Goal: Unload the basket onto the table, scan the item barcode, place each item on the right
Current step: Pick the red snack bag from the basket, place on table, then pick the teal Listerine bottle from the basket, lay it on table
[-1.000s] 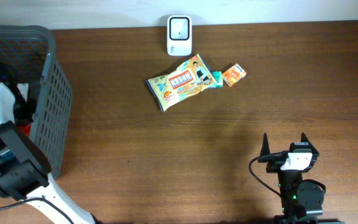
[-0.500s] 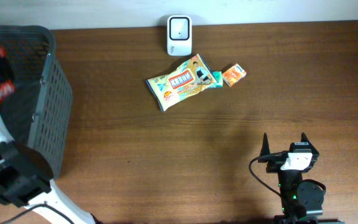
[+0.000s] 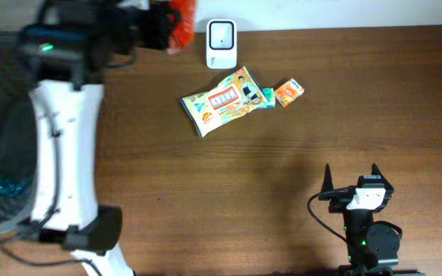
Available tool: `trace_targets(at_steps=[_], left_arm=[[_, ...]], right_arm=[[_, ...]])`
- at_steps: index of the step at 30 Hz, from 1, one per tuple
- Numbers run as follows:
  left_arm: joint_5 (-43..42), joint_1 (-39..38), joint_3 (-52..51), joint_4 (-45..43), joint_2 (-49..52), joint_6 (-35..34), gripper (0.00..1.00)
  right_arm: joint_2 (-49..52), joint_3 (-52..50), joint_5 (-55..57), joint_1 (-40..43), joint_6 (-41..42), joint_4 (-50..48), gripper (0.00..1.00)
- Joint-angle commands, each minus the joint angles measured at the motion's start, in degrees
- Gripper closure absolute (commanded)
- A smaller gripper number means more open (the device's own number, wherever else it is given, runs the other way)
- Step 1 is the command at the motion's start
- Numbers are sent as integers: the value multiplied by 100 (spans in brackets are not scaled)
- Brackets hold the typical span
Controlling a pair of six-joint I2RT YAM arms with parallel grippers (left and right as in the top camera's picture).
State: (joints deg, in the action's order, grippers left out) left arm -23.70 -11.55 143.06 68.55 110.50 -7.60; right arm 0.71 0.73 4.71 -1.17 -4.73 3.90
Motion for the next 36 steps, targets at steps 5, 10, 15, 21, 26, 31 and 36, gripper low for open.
trace_targets(at_steps=[5,10,15,21,26,31,36], left_arm=[[1392,-1499,17,225,1915,103,100],[1392,-1945,17,348,2719,103,100],[1473,-2168,17,402,3042,103,51],[1456,-2162,337,671,2833,103,32],[1867,-1611,1792,1805,1561,101,26],[2011,24,1823,2815,98,96,1],[2011,1198,1823,2817,-396,-15,1]], right_arm=[[-35,-42,48,-33,4,28,2],[-35,-42,48,-33,4,31,2],[-35,-42,48,-33,4,28,1],[-35,-42,48,-33,4,28,2],[-35,-42,48,-33,4,28,2],[-35,-42,48,-33,4,28,2],[-35,-42,48,-33,4,28,2]])
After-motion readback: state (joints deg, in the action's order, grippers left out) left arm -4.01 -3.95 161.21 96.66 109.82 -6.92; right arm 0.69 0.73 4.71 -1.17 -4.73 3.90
